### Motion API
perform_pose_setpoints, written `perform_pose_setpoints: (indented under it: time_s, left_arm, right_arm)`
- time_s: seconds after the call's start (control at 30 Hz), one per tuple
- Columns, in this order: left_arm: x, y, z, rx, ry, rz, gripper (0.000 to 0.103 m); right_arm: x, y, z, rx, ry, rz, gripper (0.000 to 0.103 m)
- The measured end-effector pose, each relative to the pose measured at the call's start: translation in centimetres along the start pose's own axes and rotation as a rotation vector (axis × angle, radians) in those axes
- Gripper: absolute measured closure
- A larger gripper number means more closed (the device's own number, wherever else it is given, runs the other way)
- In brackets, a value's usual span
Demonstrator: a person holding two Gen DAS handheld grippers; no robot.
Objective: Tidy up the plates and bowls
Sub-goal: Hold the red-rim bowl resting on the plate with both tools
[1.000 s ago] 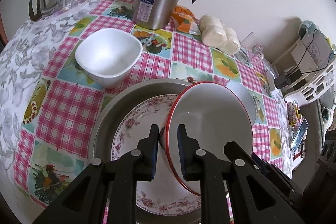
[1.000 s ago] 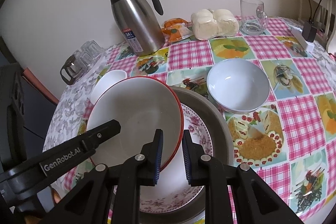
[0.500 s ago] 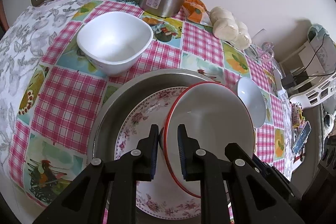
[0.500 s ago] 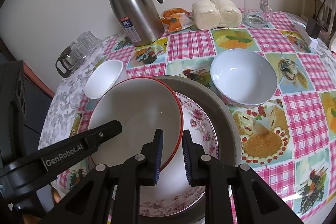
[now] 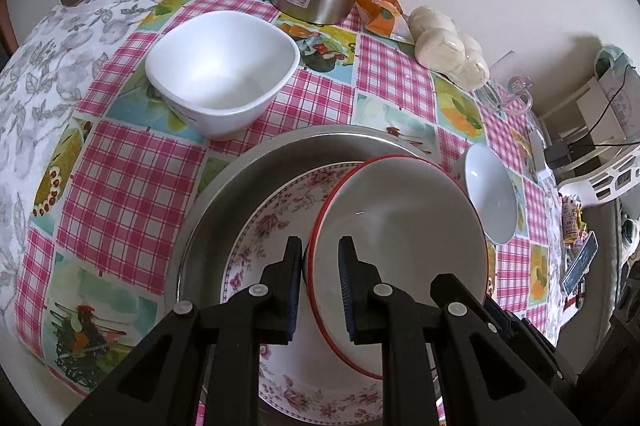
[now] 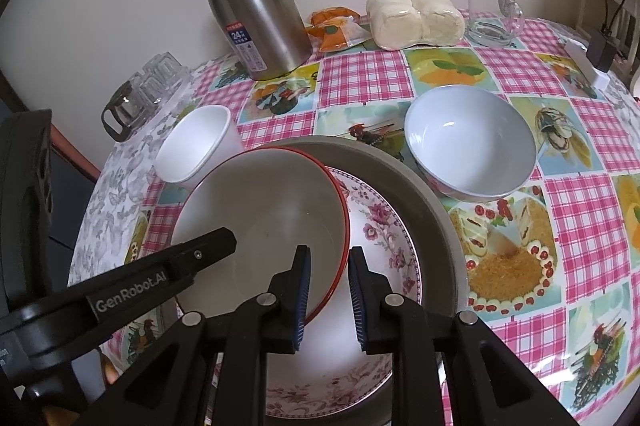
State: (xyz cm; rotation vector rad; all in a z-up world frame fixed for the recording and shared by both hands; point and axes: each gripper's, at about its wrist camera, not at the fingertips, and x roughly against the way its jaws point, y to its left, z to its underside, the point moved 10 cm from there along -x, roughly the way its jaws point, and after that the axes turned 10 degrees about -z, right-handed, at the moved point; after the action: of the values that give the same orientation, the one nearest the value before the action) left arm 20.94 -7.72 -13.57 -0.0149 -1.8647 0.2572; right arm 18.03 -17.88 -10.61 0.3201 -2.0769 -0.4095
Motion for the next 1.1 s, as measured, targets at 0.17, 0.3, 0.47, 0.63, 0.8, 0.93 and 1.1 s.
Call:
perform_pose_setpoints:
  time_s: [0.17,0.3,0.47,0.63,0.8,0.93,1.1]
  left_arm:
    - [0.0,0.1,0.0,0.003,0.004,0.0,0.086]
    - [0.0,0.2,0.0,0.021,0.013,0.017,0.086]
    - [0.0,0.3,-0.1,0.036,0.021,0.034,0.086]
    - [0.6,0.5,-0.4,0.039,0.005,0.033,0.082]
    - [1.2,0.9,-0.7,0.044,-0.014,0.016,0.081]
    - [1.8,1.1,-1.1,0.05,-0.03,0.007,0.079]
    - [2.8,1.3,-1.7,0.053,-0.063,-0.003,0.066]
  right_arm:
    - [0.0,0.1,0.0,0.004,0.0,0.003,0.081]
    - [-0.1,0.1,0.0,0.001,0.001,0.001,0.081]
    - [-0.2,-0.1,0.0,-0.009,0.002,-0.01,0.081]
    - [-0.2,-0.1,0.1,-0.013,0.006,-0.01,0.081]
    - [0.2,-0.2,0.0,-0.007,0.001,0.007,0.081]
    - [0.8,-0.2,-0.4,-0.009,-0.017,0.012,0.081]
    - [1.5,-0.2,-0.8,-0.006,-0.04,0.019,0.079]
